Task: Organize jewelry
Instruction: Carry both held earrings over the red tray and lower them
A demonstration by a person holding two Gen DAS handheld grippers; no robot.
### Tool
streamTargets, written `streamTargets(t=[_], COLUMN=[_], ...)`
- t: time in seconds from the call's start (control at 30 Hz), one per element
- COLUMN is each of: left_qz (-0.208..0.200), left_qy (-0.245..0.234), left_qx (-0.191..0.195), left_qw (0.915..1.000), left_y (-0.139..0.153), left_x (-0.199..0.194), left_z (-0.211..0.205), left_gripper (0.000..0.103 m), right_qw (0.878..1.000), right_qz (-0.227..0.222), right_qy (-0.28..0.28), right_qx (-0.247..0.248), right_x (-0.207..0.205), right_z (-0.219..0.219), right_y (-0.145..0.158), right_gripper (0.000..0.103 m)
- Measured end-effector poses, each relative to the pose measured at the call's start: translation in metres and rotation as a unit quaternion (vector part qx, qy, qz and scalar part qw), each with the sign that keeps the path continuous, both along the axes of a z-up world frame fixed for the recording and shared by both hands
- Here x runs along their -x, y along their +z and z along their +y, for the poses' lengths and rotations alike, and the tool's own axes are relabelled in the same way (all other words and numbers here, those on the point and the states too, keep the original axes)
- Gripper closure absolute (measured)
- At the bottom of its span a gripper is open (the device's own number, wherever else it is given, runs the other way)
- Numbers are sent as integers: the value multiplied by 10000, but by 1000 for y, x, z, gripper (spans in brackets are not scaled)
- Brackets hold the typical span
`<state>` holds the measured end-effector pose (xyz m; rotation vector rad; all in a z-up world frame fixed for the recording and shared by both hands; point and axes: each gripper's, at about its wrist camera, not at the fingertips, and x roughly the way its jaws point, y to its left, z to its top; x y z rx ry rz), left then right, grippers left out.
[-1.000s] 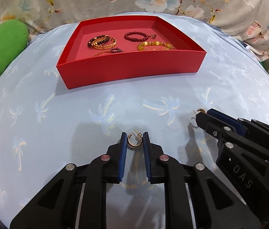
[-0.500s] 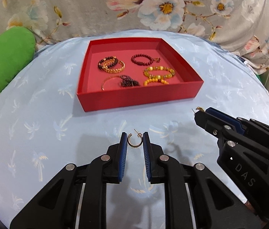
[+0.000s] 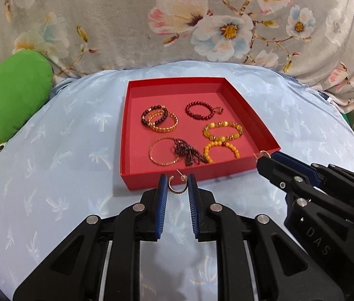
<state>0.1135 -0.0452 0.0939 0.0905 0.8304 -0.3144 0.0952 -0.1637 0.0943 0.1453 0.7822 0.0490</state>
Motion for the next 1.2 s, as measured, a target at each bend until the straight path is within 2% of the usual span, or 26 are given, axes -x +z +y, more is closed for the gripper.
streamTargets(t=[0.53,1.2], left_qz=[-268,-174], left_qy=[-35,42], left_qx=[-50,-203], left_qw=[9996,9996], left_y=[24,5], left_x=[-59,-135], left_z=[-18,-35], left_gripper=[87,87], right_qw=[9996,9998], right_qz=[-201,-45], right_qy=[-2,-67], right_qx=[183,206], right_x=[-57,-135], right_z=[-9,-26], right_y=[21,1], right_gripper=[88,88])
